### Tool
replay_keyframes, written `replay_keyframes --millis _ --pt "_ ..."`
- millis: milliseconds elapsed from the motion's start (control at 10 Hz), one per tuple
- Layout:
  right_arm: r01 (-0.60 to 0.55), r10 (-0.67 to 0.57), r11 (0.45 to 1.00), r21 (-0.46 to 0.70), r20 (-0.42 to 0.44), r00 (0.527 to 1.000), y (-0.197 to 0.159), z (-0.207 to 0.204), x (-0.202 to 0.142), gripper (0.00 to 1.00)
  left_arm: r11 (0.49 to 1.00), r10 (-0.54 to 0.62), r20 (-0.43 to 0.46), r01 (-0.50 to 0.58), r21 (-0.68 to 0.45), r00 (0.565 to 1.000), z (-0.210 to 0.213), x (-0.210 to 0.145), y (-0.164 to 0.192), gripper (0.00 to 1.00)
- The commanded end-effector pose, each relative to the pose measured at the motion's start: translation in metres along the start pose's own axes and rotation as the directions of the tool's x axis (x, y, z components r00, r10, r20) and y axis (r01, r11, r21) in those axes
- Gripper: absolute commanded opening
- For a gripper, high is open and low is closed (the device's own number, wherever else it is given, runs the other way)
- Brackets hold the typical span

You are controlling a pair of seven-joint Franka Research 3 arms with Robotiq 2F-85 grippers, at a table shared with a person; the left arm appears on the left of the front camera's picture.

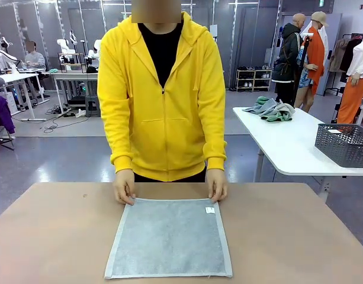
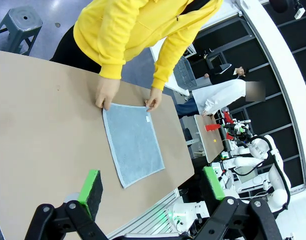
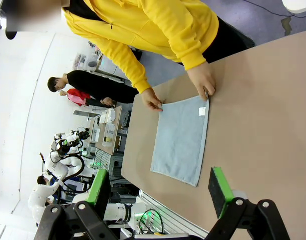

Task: Fold the towels and place them in the basket.
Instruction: When a person lays out a Towel with hook on the table, fold it in half twice.

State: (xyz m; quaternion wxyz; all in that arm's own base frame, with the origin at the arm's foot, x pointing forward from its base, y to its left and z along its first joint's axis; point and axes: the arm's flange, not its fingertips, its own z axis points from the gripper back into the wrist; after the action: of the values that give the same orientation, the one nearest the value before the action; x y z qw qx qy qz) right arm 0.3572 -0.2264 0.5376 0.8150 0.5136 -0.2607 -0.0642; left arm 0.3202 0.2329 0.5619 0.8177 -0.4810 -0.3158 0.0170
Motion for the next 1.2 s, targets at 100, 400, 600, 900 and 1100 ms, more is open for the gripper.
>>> replay_keyframes --millis 100,400,600,900,1100 --pt "-0.002 0.002 1.0 0.008 -0.001 1.0 0.001 0.0 0.0 1.0 1.0 -0.008 -0.013 0.008 -0.003 1.0 0.003 0.002 -0.001 1.0" --pt "-0.029 0.029 0.999 0.018 0.001 1.0 0.006 0.001 0.004 1.0 1.0 0.0 0.0 0.0 0.0 1.0 0.0 0.0 0.0 1.0" --pt "-0.241 0.238 0.971 -0.013 -0.105 0.966 0.044 -0.011 0.011 1.0 0.974 -0.222 -0.085 0.225 0.027 0.971 -0.007 0.014 -0.035 1.0" --pt "-0.578 0.552 0.816 0.024 -0.33 0.766 0.119 -0.06 0.002 1.0 0.786 -0.574 -0.303 0.616 0.058 0.761 -0.047 0.02 -0.102 1.0" --pt "-0.738 0.688 0.67 0.083 -0.443 0.575 0.156 -0.09 -0.02 1.0 0.648 -0.714 -0.392 0.76 -0.058 0.58 -0.074 0.006 -0.139 1.0"
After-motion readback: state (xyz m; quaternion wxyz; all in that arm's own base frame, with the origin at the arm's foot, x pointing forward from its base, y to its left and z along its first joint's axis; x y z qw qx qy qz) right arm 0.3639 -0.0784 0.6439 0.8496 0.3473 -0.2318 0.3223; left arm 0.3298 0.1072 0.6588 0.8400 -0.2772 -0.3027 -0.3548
